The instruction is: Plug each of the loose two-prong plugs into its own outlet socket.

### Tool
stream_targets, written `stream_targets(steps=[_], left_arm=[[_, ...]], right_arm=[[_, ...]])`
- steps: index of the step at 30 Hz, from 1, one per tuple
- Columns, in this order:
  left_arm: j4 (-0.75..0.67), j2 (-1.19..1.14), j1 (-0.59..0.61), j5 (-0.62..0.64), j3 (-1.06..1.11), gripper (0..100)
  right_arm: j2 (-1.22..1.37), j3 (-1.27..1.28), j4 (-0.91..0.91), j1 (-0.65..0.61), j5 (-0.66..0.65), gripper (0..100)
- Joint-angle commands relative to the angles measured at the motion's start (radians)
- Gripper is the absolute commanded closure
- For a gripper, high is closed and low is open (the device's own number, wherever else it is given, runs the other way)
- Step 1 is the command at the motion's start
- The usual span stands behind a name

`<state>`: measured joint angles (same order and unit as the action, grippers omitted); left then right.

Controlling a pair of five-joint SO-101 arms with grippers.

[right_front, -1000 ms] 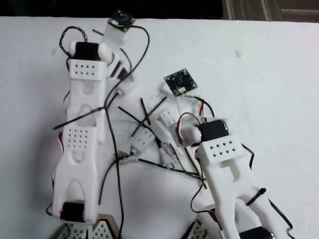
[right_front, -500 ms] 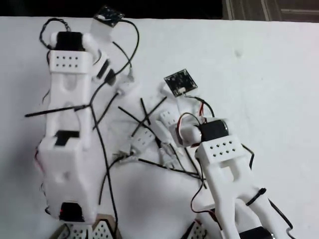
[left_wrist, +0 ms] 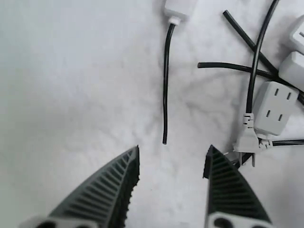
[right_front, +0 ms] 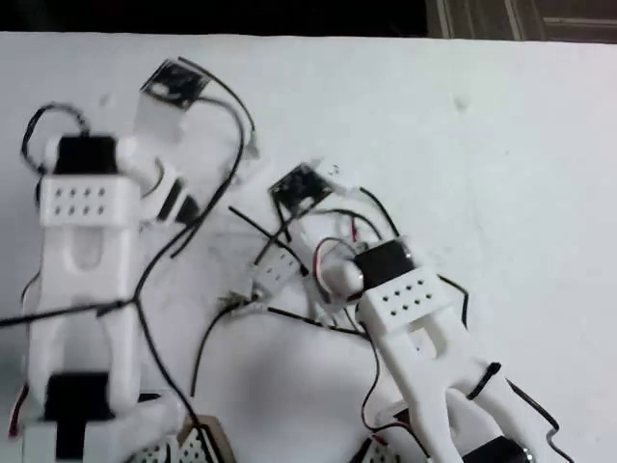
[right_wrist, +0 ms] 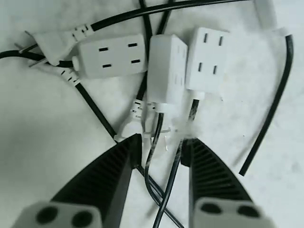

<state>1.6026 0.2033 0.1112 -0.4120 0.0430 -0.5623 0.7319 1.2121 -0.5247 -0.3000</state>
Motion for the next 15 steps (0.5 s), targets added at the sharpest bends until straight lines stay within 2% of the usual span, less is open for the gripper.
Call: stream_targets(steps=[1, 5, 12, 15], left_arm=[[-0.149, 0.248, 0.076, 0.003, 0.281, 77], [-0.238, 0.395, 0.122, 0.002, 0.519, 77], [-0.457, 0.542, 0.255, 0.003, 0.873, 77], [-0.508, 0.573, 0.295, 0.002, 0.970, 77]], right_arm=[[-0.024, -0.003, 0.013, -0.054, -0.009, 85.8], [-0.024, -0.014, 0.010, -0.116, 0.012, 85.8], [-0.024, -0.092, 0.008, -0.271, 0.356, 85.4], [-0.022, -0.133, 0.010, -0.326, 0.410, 85.4]])
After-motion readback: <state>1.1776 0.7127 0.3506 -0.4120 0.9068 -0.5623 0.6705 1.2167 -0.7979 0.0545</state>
